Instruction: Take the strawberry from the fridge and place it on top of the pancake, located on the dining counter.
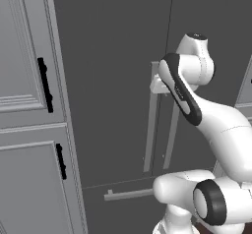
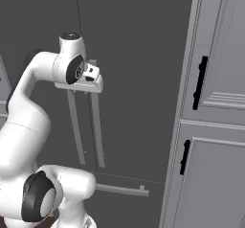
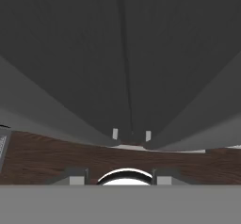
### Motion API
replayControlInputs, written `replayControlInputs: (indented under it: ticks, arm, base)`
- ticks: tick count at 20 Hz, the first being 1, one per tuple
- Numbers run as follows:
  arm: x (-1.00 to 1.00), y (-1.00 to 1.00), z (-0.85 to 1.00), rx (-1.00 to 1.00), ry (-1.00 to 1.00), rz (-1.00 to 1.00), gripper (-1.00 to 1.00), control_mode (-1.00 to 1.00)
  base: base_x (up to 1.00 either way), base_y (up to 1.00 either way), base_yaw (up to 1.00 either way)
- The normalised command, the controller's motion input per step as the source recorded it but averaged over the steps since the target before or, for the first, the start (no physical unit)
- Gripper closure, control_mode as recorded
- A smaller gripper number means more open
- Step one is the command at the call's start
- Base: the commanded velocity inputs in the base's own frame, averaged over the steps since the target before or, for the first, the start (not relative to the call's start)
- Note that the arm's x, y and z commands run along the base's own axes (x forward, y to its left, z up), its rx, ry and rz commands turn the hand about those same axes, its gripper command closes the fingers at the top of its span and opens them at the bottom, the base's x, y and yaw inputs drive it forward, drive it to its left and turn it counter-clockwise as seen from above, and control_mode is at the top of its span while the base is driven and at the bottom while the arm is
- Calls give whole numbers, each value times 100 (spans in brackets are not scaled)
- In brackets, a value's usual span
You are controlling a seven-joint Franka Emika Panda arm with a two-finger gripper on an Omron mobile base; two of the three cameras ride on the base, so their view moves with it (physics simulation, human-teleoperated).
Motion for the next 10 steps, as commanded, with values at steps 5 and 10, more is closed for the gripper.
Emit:
replayControlInputs:
  ticks: [5, 10]
  arm:
    - [0, 0, 0, 0, 0, 0, -100, 100]
    - [0, 0, 0, 0, 0, 0, -100, 100]
  base:
    - [0, 0, 0]
    - [-33, 0, 0]
